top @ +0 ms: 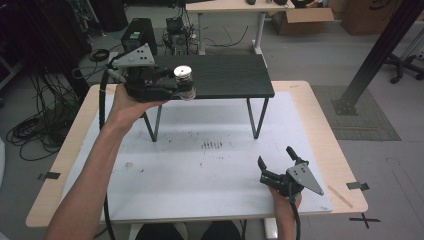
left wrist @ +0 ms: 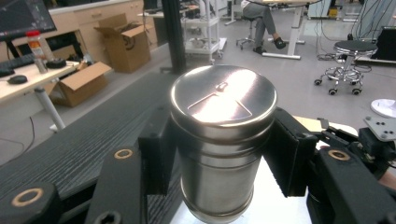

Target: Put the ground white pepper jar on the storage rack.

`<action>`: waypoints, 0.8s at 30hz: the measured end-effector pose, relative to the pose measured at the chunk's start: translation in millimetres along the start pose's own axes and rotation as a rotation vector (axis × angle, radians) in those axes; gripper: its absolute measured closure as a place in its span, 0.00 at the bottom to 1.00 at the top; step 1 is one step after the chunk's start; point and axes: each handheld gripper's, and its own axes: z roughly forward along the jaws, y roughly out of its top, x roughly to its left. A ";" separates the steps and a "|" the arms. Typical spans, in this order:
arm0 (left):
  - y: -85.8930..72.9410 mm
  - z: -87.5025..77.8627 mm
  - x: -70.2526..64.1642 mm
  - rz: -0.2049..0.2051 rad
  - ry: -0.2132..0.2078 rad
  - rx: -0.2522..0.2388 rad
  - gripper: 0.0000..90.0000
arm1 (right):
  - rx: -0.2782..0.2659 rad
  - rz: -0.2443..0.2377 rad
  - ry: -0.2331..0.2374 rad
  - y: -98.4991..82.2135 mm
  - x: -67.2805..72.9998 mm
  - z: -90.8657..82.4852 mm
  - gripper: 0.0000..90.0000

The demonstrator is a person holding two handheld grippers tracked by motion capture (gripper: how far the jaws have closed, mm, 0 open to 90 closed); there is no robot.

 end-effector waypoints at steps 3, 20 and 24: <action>-0.3 7.6 8.1 -0.014 0.003 0.013 0.55 | 0.000 0.000 0.000 0.0 0.0 0.0 0.01; -5.8 45.2 39.3 -0.083 0.024 0.070 0.54 | -0.001 -0.002 0.000 0.0 -0.1 0.0 0.01; -9.0 51.8 44.7 -0.101 0.032 0.077 0.54 | 0.001 -0.002 0.000 0.0 -0.1 0.1 0.01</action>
